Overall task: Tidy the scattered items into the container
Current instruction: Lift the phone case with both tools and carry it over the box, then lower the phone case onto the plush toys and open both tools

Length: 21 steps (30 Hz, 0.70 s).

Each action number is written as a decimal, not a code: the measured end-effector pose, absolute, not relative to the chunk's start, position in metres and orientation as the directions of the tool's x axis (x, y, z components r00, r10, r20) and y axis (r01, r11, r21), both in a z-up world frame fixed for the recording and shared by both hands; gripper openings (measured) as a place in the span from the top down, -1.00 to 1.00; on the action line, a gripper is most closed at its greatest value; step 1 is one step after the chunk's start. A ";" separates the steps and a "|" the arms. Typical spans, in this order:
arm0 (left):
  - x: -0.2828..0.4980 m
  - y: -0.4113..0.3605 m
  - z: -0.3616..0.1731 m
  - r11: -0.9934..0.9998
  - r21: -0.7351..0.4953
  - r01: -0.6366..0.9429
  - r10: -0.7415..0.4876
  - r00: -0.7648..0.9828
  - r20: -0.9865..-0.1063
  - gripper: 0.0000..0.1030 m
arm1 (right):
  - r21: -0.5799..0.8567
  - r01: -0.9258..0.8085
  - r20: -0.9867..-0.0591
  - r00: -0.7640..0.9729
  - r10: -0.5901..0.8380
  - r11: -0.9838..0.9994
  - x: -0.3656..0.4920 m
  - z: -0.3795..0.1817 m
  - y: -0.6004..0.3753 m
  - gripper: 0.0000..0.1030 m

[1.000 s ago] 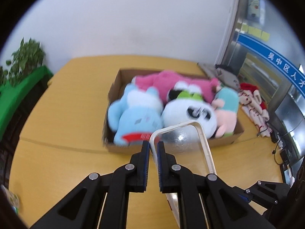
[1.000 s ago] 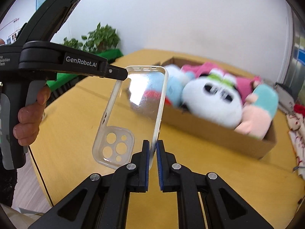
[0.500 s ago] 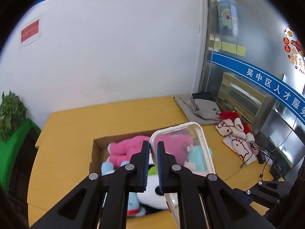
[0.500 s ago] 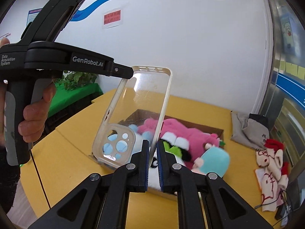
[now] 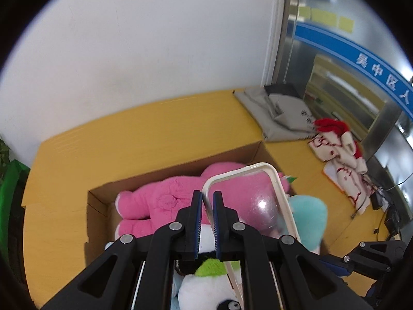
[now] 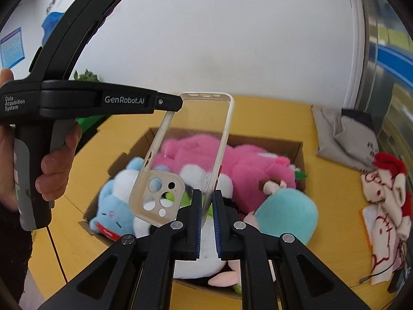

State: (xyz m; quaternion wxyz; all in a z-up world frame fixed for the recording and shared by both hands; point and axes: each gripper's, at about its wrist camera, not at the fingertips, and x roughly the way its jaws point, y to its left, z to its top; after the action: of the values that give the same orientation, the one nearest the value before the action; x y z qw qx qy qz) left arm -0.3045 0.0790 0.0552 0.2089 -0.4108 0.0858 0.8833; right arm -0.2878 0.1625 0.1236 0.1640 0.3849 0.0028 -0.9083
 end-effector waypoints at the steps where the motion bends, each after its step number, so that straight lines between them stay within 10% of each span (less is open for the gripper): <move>1: -0.314 0.080 0.043 -0.900 -0.022 -0.435 0.290 -0.560 -0.776 0.86 | 0.129 0.297 -0.715 -0.633 -0.296 -0.946 -0.297 0.112 0.161 0.81; 11: -0.362 0.073 -0.028 -0.906 -0.050 -0.419 0.261 -0.464 -0.847 0.84 | 0.201 0.250 -0.777 -0.549 -0.310 -0.947 -0.346 0.043 0.158 0.81; 16: -0.359 0.067 -0.020 -0.898 -0.102 -0.428 0.322 -0.483 -0.814 0.48 | 0.211 0.242 -0.779 -0.544 -0.313 -0.947 -0.345 0.044 0.163 0.70; 18: -0.353 0.061 -0.010 -0.898 -0.101 -0.429 0.335 -0.515 -0.789 0.26 | 0.176 0.231 -0.776 -0.565 -0.280 -0.957 -0.337 0.048 0.164 -0.22; 21: -0.339 0.053 0.009 -0.900 -0.070 -0.431 0.330 -0.569 -0.753 0.03 | 0.175 0.216 -0.732 -0.623 -0.274 -0.961 -0.318 0.061 0.171 -0.87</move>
State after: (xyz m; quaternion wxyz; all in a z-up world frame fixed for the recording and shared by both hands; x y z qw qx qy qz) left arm -0.3387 0.0531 0.0095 0.2153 -0.4113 0.0609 0.8836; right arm -0.3180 0.1714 0.0612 0.1360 0.4121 -0.0352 -0.9002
